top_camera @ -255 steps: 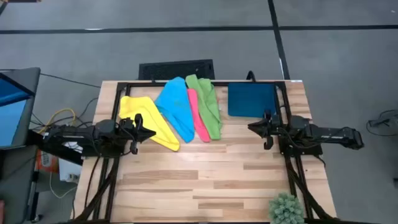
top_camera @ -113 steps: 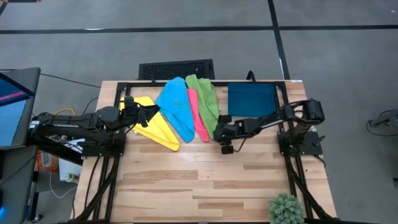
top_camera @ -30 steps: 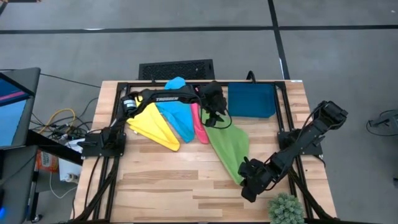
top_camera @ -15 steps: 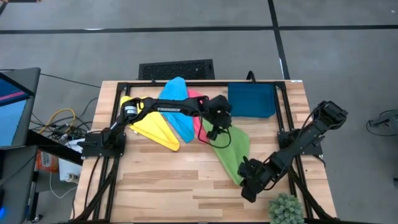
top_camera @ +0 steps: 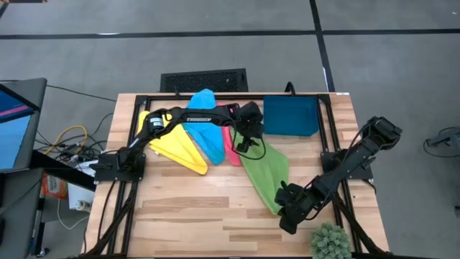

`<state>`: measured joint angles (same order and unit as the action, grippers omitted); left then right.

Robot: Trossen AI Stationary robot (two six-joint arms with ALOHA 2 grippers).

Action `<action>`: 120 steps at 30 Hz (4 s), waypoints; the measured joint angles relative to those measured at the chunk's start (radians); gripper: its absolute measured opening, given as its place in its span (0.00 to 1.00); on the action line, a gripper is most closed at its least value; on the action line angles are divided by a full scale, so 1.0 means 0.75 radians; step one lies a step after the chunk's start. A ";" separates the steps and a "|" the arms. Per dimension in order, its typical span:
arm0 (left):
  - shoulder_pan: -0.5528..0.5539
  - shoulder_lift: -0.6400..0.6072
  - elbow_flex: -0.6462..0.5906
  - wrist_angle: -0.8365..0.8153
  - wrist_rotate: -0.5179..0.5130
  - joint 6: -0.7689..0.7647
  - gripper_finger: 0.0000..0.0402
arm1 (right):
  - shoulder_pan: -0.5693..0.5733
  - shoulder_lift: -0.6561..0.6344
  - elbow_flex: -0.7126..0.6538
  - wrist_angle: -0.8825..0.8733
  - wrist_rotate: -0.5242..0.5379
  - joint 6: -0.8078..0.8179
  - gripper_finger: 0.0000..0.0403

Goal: Fold microfiber towels
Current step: Fold the green microfiber towel

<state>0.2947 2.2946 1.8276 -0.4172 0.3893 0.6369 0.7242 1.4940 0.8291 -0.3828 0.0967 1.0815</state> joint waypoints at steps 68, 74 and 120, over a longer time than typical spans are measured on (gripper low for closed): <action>0.057 0.107 0.259 -0.233 -0.136 -0.194 0.06 | 0.000 0.000 0.000 -0.058 0.083 -0.047 0.05; 0.034 0.142 0.253 -0.160 -0.105 -0.147 0.28 | -0.001 0.000 0.000 -0.058 0.083 -0.047 0.06; 0.014 0.216 0.314 -0.319 -0.223 -0.199 0.00 | -0.001 -0.001 0.000 -0.078 0.087 -0.023 0.07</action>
<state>0.3054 2.4569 2.0635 -0.6566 0.2224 0.4879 0.7238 1.4937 0.8291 -0.4416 0.1617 1.0645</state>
